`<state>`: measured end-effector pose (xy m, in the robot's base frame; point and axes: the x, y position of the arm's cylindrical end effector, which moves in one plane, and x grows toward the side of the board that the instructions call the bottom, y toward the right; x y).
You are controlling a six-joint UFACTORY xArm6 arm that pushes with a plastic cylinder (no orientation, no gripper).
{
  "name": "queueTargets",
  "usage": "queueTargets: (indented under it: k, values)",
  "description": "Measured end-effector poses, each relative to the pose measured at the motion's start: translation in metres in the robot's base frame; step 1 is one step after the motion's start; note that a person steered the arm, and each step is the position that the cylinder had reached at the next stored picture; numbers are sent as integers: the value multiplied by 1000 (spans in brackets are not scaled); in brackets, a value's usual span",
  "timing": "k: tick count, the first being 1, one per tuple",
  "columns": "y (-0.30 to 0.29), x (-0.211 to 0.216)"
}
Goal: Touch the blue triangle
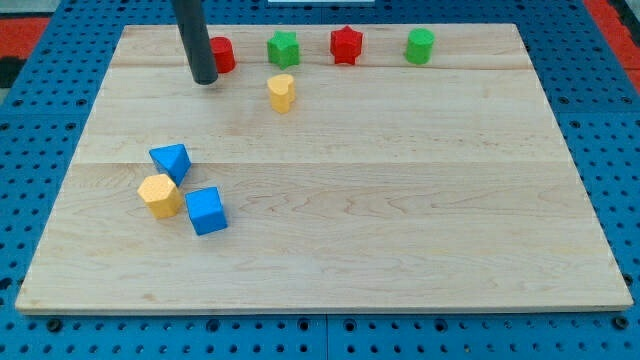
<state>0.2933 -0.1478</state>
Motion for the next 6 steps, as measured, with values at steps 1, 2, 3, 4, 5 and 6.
queueTargets:
  k: [1, 2, 3, 4, 5, 6]
  values:
    - [-1, -19]
    - [-1, -26]
    - [-12, 30]
    - [-12, 87]
    - [12, 151]
    - [58, 202]
